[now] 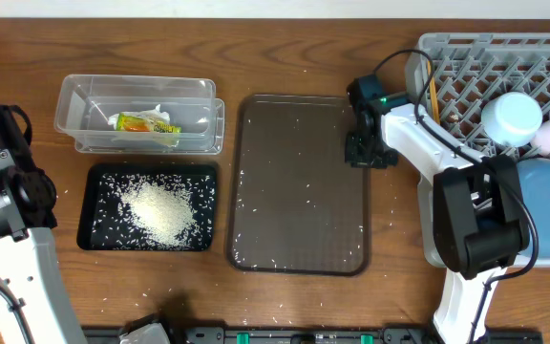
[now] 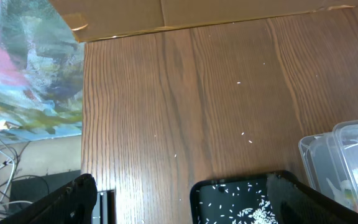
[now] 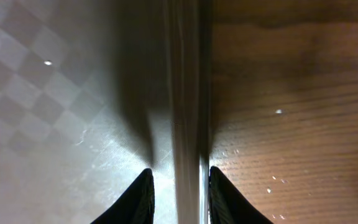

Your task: Sort waste into correct bins and load items into the dishwasher rack

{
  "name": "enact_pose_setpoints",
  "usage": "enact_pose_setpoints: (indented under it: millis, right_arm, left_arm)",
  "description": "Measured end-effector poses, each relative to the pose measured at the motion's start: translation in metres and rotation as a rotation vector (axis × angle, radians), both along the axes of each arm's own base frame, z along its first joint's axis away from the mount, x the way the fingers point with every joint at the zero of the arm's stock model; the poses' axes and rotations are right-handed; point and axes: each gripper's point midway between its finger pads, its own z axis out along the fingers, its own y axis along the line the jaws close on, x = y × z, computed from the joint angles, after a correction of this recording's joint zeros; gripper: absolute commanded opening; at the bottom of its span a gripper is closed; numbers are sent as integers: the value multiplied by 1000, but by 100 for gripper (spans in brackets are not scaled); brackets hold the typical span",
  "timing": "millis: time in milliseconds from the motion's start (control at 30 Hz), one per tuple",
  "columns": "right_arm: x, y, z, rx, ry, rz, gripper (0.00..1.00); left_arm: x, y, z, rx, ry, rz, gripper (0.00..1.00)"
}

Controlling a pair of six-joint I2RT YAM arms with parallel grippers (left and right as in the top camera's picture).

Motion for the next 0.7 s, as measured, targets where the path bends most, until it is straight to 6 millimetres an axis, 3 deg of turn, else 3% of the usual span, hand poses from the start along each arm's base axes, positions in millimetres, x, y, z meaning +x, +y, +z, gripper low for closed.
enact_pose_setpoints:
  millis: [133,300,700]
  right_arm:
    - [-5,-2,-6,-3,11,0,24]
    - [0,-3,-6,-10,-10,-8,8]
    - [21,6,-2,36,-96,-5,3]
  left_arm:
    - [0,0,0,0,0,0,90]
    - [0,0,0,0,0,0,91]
    - [0,0,0,0,0,0,90]
